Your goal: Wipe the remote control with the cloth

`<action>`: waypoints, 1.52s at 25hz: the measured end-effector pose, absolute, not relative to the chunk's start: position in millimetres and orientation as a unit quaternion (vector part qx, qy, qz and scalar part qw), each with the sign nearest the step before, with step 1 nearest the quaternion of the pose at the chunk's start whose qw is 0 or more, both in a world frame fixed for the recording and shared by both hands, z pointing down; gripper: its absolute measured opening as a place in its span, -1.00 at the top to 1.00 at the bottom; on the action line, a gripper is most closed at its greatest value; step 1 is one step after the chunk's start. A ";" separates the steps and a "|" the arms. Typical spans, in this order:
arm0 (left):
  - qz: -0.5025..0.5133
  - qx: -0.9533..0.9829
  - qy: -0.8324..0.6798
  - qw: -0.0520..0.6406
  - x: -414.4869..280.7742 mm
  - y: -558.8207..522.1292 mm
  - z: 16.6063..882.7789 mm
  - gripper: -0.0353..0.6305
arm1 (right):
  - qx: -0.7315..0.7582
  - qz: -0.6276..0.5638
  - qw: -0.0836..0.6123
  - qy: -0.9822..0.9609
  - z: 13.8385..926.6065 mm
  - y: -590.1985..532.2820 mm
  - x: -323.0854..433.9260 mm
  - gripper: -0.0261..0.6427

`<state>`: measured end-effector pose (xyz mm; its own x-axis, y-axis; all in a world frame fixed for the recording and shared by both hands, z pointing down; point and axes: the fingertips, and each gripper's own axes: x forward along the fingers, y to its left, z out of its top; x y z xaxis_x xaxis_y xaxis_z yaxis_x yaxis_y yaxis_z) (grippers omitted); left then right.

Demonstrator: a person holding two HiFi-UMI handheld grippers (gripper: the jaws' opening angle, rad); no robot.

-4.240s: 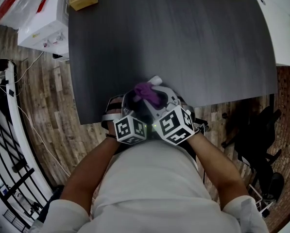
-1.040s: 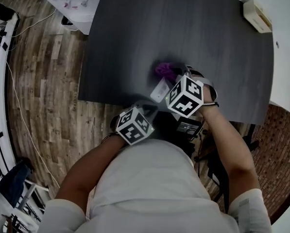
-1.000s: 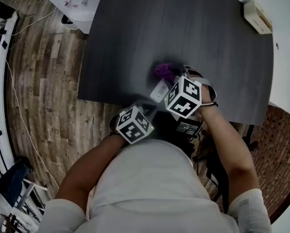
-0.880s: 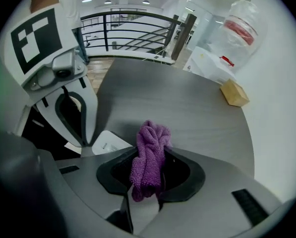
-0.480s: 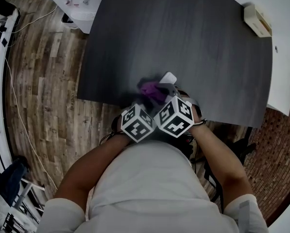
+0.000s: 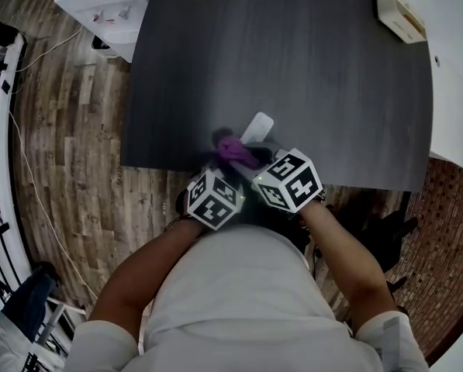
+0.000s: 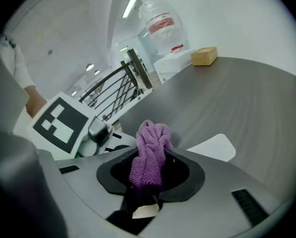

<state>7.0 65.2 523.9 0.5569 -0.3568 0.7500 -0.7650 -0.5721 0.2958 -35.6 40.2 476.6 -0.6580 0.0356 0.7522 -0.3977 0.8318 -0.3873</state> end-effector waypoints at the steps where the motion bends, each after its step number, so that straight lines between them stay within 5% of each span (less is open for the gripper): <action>1: 0.323 0.825 -0.341 0.315 4.9 65.7 523.5 0.88 | 0.106 0.289 0.381 -0.872 469.9 38.5 -35.9 0.56; 5: 0.296 0.828 -0.353 0.319 -11.5 65.4 504.6 0.88 | 0.175 0.309 0.315 -0.880 442.1 12.7 -19.7 0.56; 9: 0.277 0.829 -0.370 0.315 -23.5 43.7 486.9 0.86 | 0.303 0.310 0.327 -0.840 455.9 -12.9 35.1 0.56; 15: 0.313 0.829 -0.315 0.339 -7.3 24.9 500.3 0.44 | 0.374 0.432 0.292 -0.767 492.7 1.5 71.8 0.56; 38: 0.306 0.869 -0.194 0.338 7.7 34.0 509.6 0.31 | 0.260 0.500 0.135 -0.815 454.4 7.0 7.0 0.56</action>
<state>7.7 34.0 509.6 0.7383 -0.1299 0.6618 -0.5431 -0.6964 0.4692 7.0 7.0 454.4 -0.8281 -0.2890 0.4803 -0.5591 0.3636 -0.7451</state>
